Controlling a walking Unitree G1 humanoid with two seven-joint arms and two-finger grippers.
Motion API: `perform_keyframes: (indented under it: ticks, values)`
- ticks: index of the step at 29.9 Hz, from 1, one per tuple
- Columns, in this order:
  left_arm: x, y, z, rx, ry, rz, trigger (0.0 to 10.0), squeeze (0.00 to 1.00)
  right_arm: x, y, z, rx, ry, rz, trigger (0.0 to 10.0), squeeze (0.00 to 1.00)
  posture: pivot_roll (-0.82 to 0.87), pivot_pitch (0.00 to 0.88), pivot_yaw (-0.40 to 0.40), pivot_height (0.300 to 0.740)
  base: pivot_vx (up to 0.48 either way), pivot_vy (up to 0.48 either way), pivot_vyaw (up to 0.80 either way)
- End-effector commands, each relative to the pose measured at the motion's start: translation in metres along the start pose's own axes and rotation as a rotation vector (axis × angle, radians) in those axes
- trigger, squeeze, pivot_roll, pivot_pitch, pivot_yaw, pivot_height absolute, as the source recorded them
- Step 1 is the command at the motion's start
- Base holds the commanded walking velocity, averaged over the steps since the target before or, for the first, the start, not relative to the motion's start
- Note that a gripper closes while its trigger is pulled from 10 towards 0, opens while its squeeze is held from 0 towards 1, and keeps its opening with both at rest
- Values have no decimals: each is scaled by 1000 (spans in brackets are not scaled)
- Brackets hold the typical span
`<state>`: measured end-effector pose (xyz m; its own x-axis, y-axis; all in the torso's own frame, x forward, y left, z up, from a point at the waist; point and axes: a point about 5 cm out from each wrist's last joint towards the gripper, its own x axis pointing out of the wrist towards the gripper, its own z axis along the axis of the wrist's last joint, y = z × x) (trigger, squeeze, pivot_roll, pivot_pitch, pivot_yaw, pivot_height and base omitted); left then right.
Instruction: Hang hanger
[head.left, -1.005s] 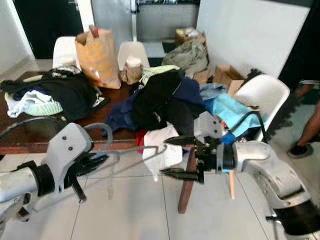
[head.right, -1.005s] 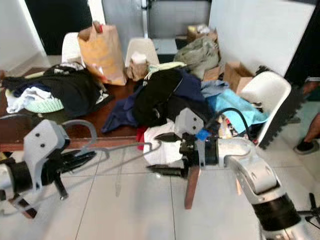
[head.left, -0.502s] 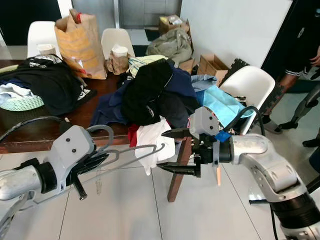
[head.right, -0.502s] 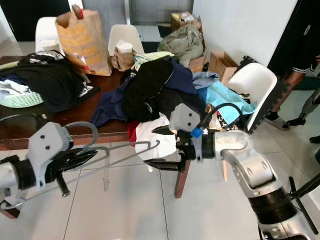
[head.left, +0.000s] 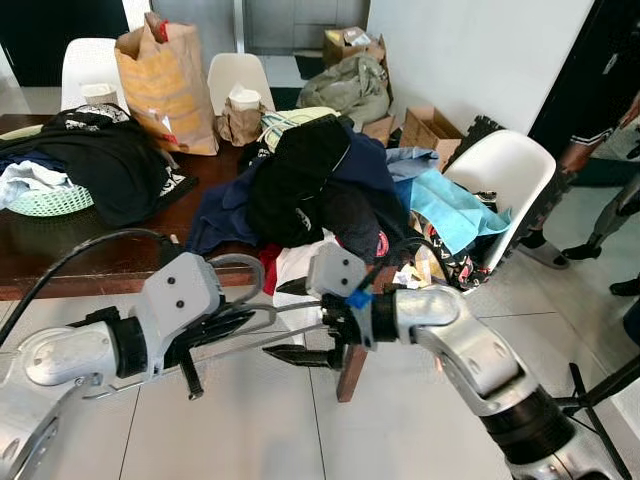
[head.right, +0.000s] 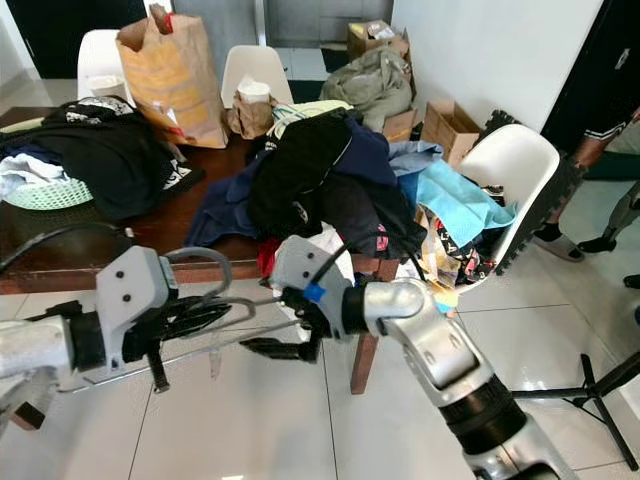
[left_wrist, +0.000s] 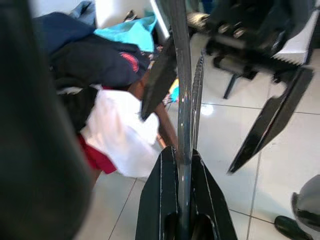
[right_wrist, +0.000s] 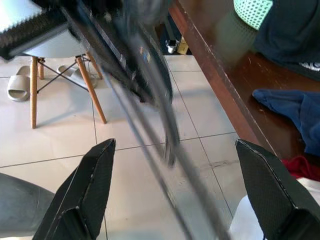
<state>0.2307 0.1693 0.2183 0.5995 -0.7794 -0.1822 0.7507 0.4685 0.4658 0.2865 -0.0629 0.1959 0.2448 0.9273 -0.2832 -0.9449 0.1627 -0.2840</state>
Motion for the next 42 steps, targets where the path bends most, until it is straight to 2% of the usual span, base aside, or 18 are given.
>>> perform_keyframes:
  ticks: [1, 4, 5, 6, 7, 14, 25, 28, 29, 30, 31, 32, 33, 37, 41, 42]
  values:
    - [3, -4, 1, 3, -15, -28, 10000, 0, 2, 2, 1, -5, 3, 17, 10000, 0, 49, 0, -47, 740, 0, 0, 0]
    - [4, -5, 1, 5, -16, -32, 10000, 0, 3, 6, 2, 9, -2, 50, 10000, 0, 48, 0, -47, 740, 0, 0, 0]
    - [5, -5, 1, 6, -18, -36, 10000, 0, 3, 8, 2, 16, -10, 77, 3176, 0, 47, 0, -48, 740, 0, 0, 0]
    - [5, -5, 1, 6, -18, -36, 10000, 0, 3, 8, 2, 16, -10, 77, 3176, 0, 47, 0, -48, 740, 0, 0, 0]
    - [5, -6, 1, 6, -20, -40, 10000, 0, 2, 11, 2, 21, -17, 105, 0, 0, 47, 0, -49, 740, 0, 0, 0]
    - [7, -7, 1, 11, -19, -56, 10000, 0, -1, 21, 5, 31, -70, 199, 0, 0, 48, 0, -49, 740, 0, 0, 0]
    - [4, -6, 0, 10, -14, -55, 10000, 0, -3, 21, 9, 61, -121, 216, 0, 0, 51, 0, -49, 740, 0, 0, 0]
    - [3, -5, 1, -7, -30, -53, 10000, 0, -3, 21, 10, 65, -131, 217, 0, 0, 51, 0, -48, 740, 0, 0, 0]
    - [2, -6, 2, -49, -48, -71, 10000, 0, -3, 21, 10, 66, -135, 217, 0, 0, 50, 0, -48, 740, 0, 0, 0]
    - [1, -6, 3, -80, -60, -86, 10000, 847, -3, 21, 10, 66, -137, 217, 0, 0, 50, 0, -48, 740, 0, 0, 0]
    - [1, -6, 3, -80, -60, -86, 10000, 847, -3, 21, 10, 66, -137, 217, 0, 0, 50, 0, -48, 740, 0, 0, 0]
    - [-1, -7, 5, -127, -87, -101, 10000, 847, -3, 21, 10, 67, -138, 217, 0, 0, 50, 0, -46, 740, 0, 0, 0]
    - [-4, -7, 7, -172, -118, -115, 10000, 1000, -3, 21, 10, 67, -139, 217, 0, 0, 49, 0, -45, 740, 0, 0, 0]
    - [-13, 0, 15, -238, -210, -101, 10000, 1000, -4, 22, 10, 69, -143, 217, 0, 0, 49, 0, -45, 740, 0, 0, 0]
    - [-16, 3, 17, -247, -231, -87, 10000, 1000, -4, 22, 10, 70, -143, 217, 0, 0, 49, 0, -45, 740, 0, 0, 0]
    - [-21, 7, 18, -254, -249, -68, 10000, 1000, -4, 21, 10, 70, -142, 216, 0, 0, 48, 0, -46, 740, 0, 0, 0]
